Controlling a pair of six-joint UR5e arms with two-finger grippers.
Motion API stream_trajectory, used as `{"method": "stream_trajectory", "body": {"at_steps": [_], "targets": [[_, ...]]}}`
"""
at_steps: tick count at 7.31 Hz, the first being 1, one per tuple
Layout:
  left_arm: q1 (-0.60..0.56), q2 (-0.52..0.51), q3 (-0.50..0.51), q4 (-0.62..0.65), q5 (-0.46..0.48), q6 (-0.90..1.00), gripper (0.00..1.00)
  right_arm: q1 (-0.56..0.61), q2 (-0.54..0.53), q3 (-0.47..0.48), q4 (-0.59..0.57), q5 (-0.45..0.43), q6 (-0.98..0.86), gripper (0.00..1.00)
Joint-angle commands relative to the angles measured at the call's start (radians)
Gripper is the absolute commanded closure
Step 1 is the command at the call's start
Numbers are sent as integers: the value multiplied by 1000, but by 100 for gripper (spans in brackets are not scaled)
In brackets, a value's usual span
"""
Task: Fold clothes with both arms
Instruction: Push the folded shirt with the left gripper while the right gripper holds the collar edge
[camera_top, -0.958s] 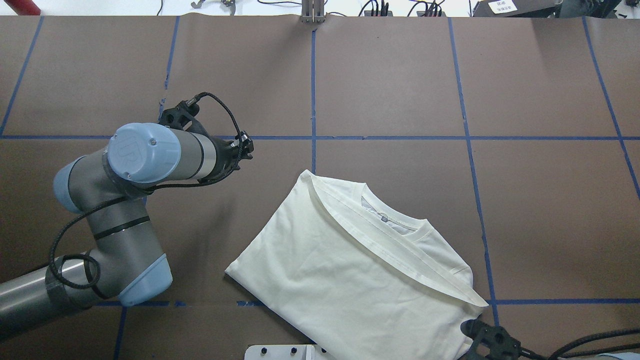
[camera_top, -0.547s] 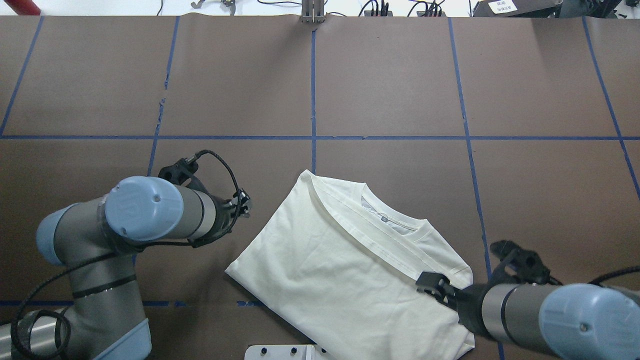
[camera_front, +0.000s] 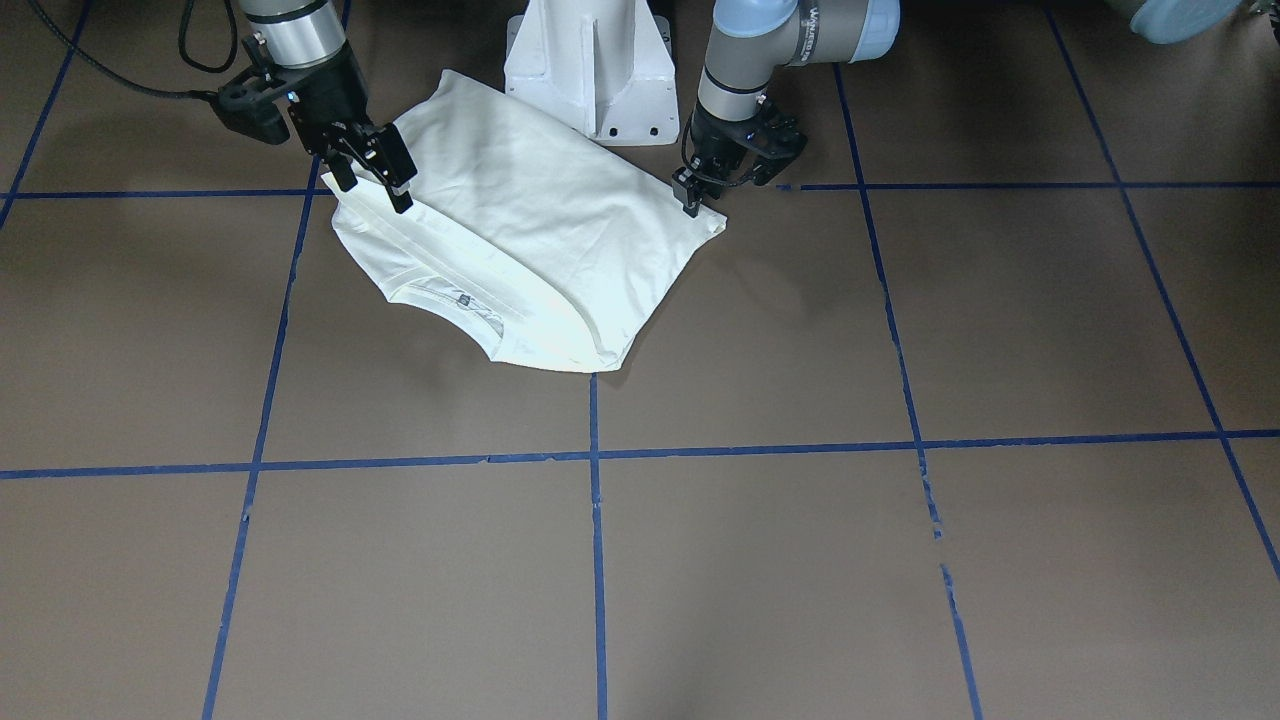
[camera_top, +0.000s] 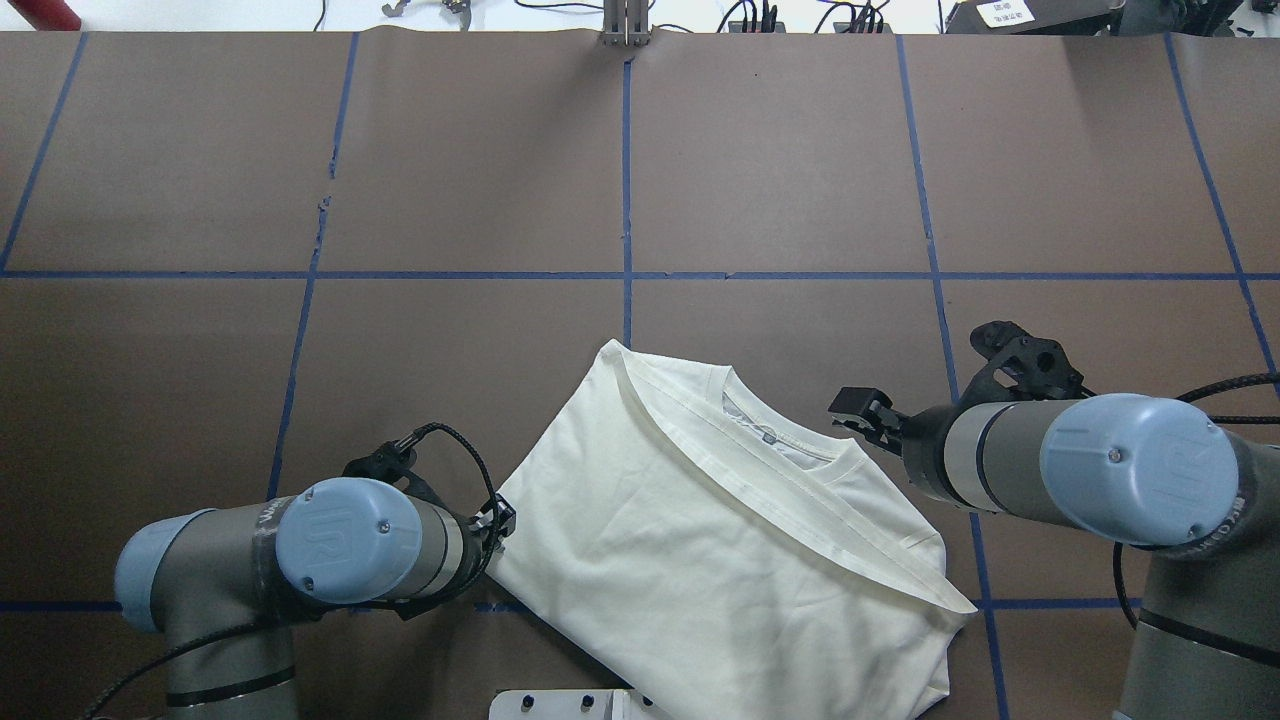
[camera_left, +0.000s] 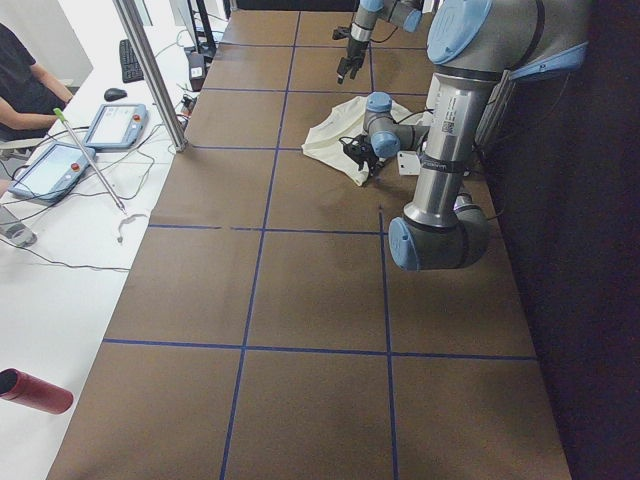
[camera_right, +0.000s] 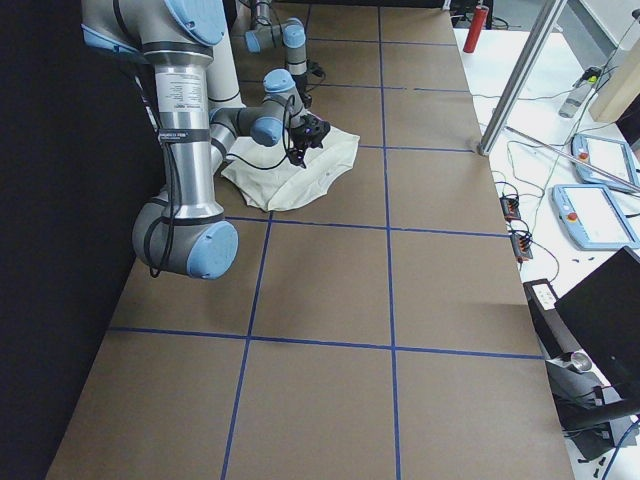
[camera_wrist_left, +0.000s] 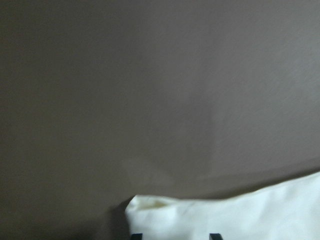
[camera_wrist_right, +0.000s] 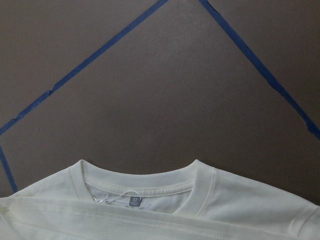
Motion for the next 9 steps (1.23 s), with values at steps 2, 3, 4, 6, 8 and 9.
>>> {"method": "stream_trajectory", "body": {"at_steps": [2, 3, 4, 6, 8, 9], "targets": [[-6, -1, 25, 1, 27, 9, 51, 7, 10, -25, -1, 0, -20, 0], [-14, -1, 33, 1, 29, 11, 54, 7, 10, -25, -1, 0, -21, 0], [-14, -1, 33, 1, 31, 11, 86, 6, 10, -27, -2, 0, -21, 0], [-18, -1, 33, 1, 58, 11, 100, 6, 10, -27, -2, 0, -21, 0], [-122, -3, 33, 1, 66, 159, 100, 6, 10, -31, -2, 0, -23, 0], [-212, -17, 51, -7, 72, 234, 100, 3, 13, -33, 1, -10, -21, 0]]}}
